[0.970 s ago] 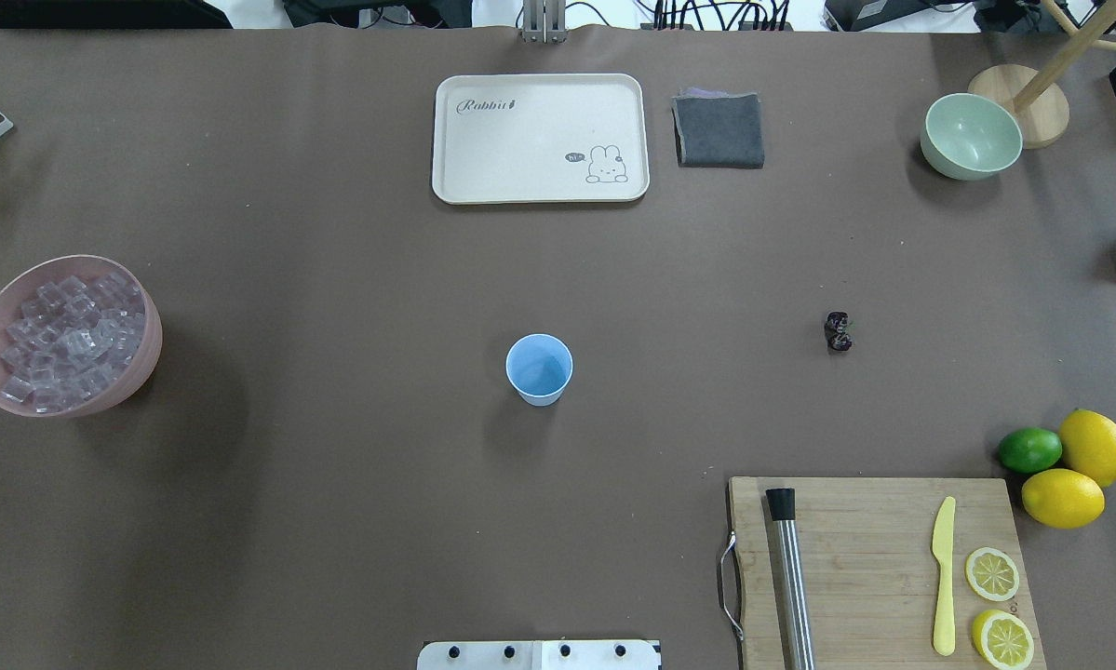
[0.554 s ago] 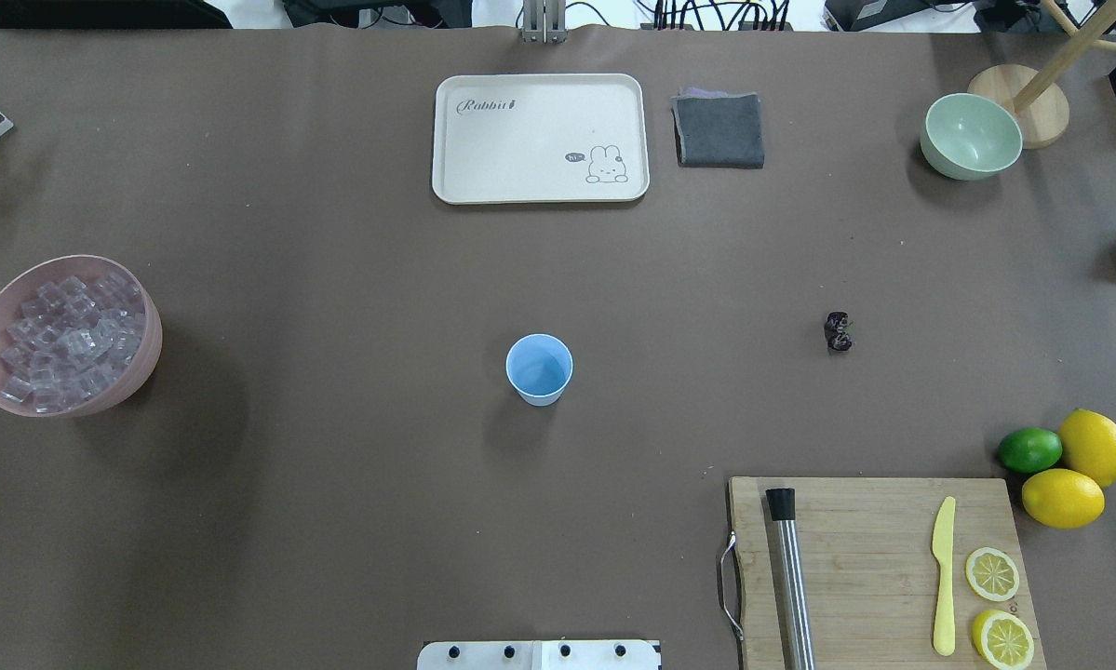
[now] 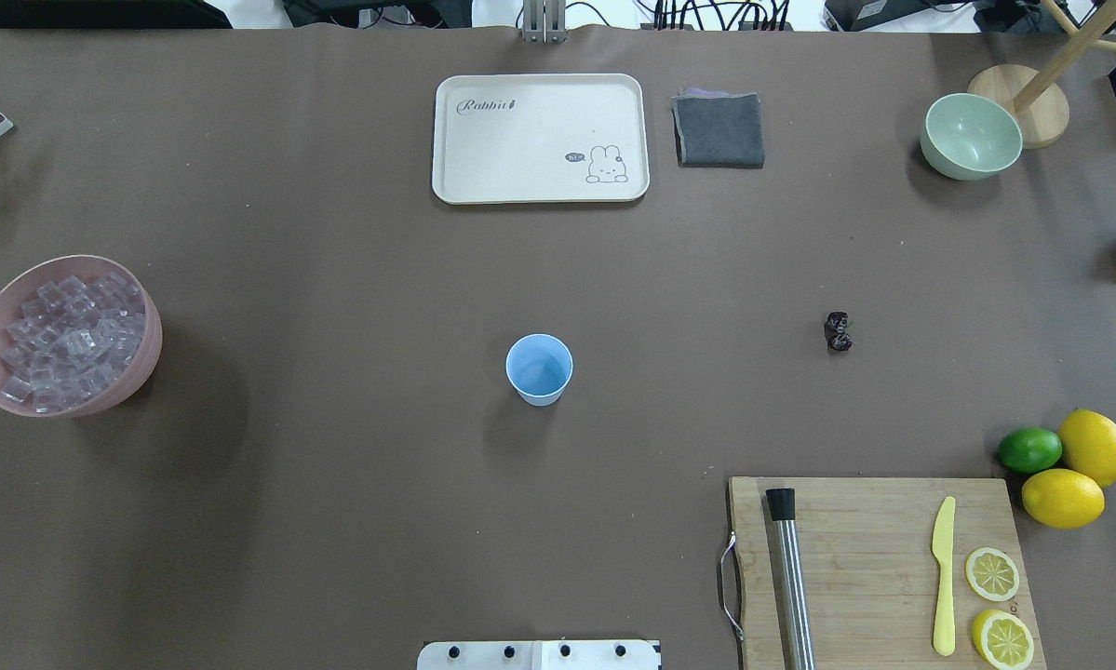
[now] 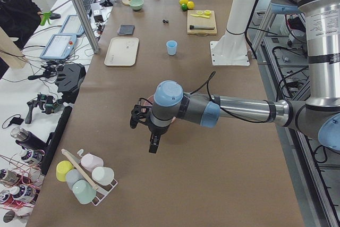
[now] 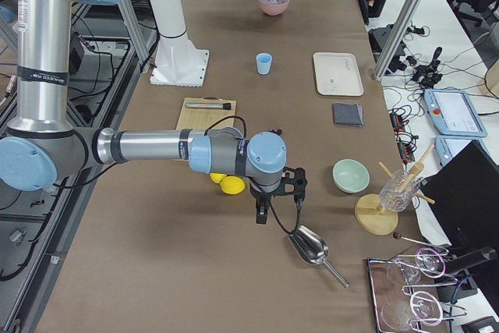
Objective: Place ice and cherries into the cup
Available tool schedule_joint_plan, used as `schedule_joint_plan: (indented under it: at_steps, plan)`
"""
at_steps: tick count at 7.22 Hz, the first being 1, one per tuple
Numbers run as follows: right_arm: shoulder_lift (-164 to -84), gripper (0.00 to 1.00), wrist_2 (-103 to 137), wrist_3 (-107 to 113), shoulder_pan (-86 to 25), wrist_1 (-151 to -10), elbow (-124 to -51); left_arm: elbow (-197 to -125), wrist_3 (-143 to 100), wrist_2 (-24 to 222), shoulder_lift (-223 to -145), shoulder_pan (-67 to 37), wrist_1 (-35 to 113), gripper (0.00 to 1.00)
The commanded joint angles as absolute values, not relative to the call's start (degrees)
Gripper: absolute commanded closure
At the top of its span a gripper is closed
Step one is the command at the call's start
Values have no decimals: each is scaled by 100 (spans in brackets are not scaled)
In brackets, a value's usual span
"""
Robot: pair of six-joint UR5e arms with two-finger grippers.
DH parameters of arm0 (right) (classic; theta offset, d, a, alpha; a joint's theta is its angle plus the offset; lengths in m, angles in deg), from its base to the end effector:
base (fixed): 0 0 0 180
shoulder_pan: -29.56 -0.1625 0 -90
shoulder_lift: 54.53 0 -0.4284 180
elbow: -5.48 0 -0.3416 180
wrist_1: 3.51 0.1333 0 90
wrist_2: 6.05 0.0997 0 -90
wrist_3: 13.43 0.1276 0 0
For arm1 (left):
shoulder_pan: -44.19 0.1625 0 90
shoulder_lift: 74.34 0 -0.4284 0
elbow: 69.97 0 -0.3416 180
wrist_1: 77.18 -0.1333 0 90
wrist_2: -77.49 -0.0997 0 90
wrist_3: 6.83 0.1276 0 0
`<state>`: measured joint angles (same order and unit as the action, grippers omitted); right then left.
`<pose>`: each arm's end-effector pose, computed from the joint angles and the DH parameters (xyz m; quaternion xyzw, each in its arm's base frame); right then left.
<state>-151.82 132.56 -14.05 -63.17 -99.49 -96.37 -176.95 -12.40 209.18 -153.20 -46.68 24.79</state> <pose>0.0558 -0.3815 0.6471 0.0007 -0.4117 0.0219 0.9110 -0.0542 -0.3803 0.6083 0.1301 0.3572 0.0031 0.9249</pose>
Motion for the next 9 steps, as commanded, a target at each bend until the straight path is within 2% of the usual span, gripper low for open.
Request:
schedule_joint_plan:
  at_steps: [1, 2, 3, 5, 9]
  plan:
    - [-15191, 0, 13256, -1405, -6325, -9949, -9673, -18218, -1236, 20941, -15309, -4258, 2495, 2]
    - [-15191, 0, 13256, -1414, -6325, -9949, -9665, -18708, -1236, 20967, -15352, -4169, 2512, 2]
    - [-15191, 0, 13256, -1414, -6325, -9949, -9665, -18774, -1280, 20968, -15631, -4150, 2634, 2]
    - [-15200, 0, 13221, -1422, -6325, -9949, -9656, -18371, -1437, 20994, -15782, -3948, 2767, 2]
    - [-15296, 0, 13212, -1422, -6413, -9949, -9638, -18362, -2615, 20452, -15977, -2450, 3408, 2]
